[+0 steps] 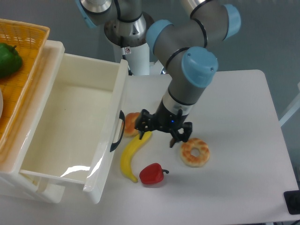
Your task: Slide the top white drawer open
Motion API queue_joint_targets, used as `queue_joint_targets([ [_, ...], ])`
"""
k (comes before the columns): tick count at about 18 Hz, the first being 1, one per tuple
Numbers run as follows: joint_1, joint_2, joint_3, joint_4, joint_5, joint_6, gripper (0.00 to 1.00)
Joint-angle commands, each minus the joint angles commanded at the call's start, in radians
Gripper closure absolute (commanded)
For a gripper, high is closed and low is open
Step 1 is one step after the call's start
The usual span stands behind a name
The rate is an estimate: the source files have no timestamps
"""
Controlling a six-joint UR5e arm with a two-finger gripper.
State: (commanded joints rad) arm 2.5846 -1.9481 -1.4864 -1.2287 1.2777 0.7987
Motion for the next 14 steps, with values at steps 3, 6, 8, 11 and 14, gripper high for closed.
queue_joint_targets([
  [3,0.028,-0.035,0.020,0.008,0.069,0.127,0.00],
  [6,0.034,-0.066,0.025,0.047,0.126,0.320,0.00],
  [8,0.043,-0.090,0.025,0.087,0.153,0.471,0.00],
  [11,0.058,-0.104,0.026,0.094,0.210,0.626,0.00],
  [14,0.080,-0.133,0.046,0.094,0.239,0.709,0.00],
])
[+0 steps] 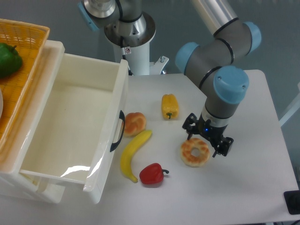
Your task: Slide the top white drawer open
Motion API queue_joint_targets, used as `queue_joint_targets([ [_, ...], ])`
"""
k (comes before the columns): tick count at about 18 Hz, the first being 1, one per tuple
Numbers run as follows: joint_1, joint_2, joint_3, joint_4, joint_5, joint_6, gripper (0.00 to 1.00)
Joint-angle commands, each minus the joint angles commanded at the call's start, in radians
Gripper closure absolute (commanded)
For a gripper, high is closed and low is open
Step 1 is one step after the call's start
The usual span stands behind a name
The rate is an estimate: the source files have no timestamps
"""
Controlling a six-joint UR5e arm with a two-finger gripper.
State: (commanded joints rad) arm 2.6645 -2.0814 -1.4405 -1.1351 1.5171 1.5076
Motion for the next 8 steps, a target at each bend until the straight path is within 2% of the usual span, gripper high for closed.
queue_joint_targets([
  [8,0.063,-0.061,0.063,0.000,0.038,0.160,0.00],
])
